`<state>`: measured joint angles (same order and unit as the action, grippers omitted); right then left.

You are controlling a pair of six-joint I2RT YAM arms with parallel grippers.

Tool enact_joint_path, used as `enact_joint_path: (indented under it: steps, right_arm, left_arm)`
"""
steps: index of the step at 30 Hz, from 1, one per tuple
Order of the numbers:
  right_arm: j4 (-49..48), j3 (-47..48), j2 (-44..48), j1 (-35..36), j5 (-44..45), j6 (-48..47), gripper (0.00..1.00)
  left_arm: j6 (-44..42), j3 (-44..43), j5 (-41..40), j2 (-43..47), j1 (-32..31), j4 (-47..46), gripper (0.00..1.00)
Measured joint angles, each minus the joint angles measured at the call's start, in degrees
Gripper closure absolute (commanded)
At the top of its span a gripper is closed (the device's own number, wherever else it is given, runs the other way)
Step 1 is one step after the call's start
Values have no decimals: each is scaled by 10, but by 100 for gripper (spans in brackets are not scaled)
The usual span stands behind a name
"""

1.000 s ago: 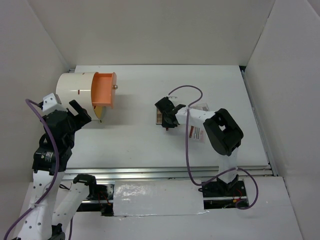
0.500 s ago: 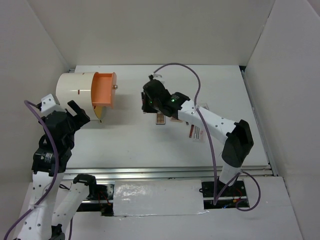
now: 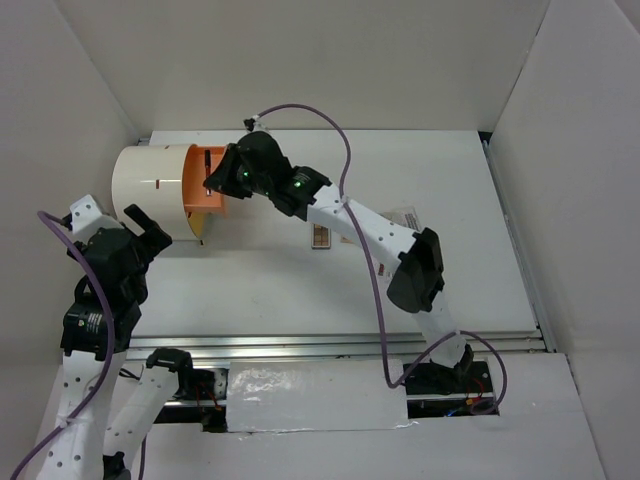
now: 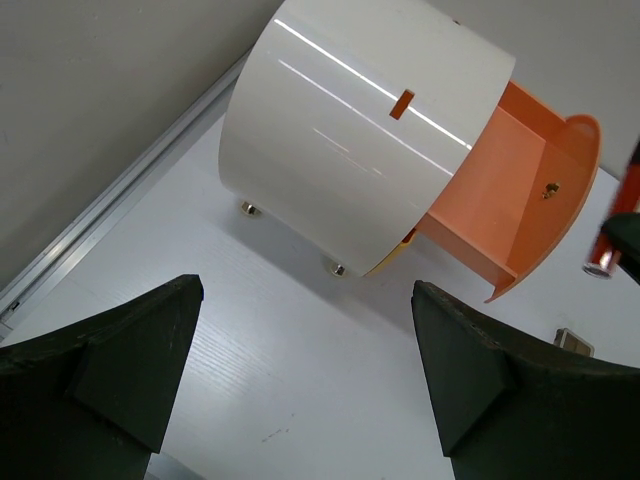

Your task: Organize the makeup

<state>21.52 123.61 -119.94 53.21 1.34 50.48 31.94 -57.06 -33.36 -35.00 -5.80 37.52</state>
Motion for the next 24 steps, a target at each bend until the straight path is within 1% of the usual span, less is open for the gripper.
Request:
enact_joint_path:
  steps: [4, 10, 11, 12, 13, 14, 17, 24]
  right_arm:
    - [-10, 63, -71, -1, -3, 31, 79]
    - [-18, 67, -92, -5, 0, 57, 74]
    - [-19, 72, -94, -5, 0, 60, 72]
    - [-21, 78, -97, -6, 0, 62, 63]
    - [-27, 82, -99, -7, -1, 65, 58]
    - [-31, 85, -100, -9, -1, 66, 55]
    - [-41, 89, -102, -11, -2, 67, 41]
    - [-44, 117, -110, -18, -3, 53, 39]
  left_arm:
    - [0, 0, 0, 0, 0, 0, 1]
    - [0, 0, 2, 0, 0, 0, 1]
    - [0, 0, 2, 0, 0, 0, 1]
    - [0, 0, 2, 0, 0, 0, 1]
    - [0, 0, 3, 0, 0, 0, 1]
    - [0, 0, 3, 0, 0, 0, 1]
    - [-1, 0, 7, 0, 0, 0, 1]
    - [-2, 0, 17, 0, 0, -1, 1]
